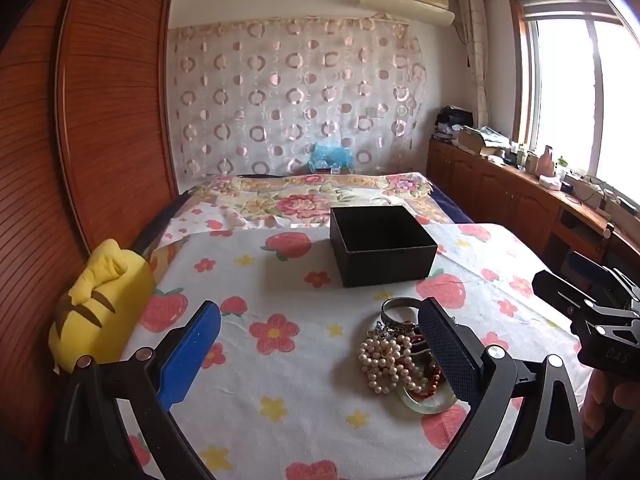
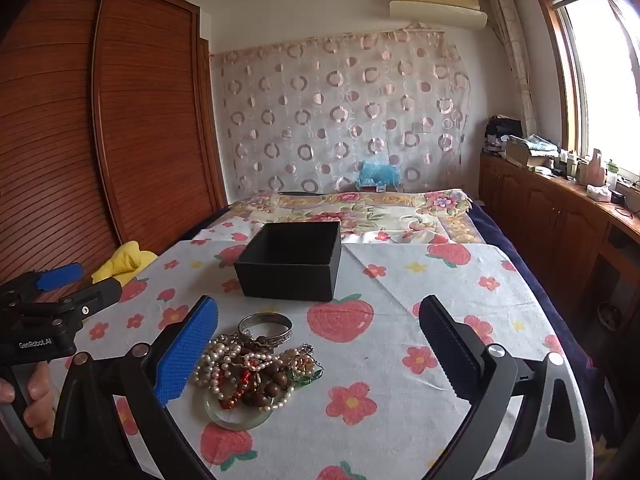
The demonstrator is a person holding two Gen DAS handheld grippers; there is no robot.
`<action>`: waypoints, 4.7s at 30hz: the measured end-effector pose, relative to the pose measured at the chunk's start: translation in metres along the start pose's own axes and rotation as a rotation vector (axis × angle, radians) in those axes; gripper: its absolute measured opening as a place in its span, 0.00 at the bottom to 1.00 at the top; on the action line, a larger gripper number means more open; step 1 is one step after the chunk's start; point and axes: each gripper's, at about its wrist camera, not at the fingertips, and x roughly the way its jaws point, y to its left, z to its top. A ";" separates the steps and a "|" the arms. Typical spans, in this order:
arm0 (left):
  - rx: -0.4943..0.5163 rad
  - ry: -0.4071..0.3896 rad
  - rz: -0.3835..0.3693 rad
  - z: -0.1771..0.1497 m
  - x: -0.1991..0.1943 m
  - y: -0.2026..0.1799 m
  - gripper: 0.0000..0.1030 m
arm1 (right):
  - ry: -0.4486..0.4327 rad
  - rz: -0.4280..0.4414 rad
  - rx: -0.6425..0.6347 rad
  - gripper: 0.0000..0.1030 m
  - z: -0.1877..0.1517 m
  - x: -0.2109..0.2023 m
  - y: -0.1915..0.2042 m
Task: Organize jewelry
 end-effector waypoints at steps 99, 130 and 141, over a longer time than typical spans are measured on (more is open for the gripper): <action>0.009 0.049 -0.022 -0.008 0.028 -0.005 0.93 | 0.035 0.013 0.006 0.98 -0.012 0.011 -0.007; 0.125 0.343 -0.300 0.002 0.146 -0.036 0.59 | 0.174 0.038 -0.026 0.91 -0.037 0.039 -0.025; 0.182 0.463 -0.350 0.003 0.189 -0.057 0.31 | 0.189 0.053 -0.023 0.91 -0.037 0.043 -0.028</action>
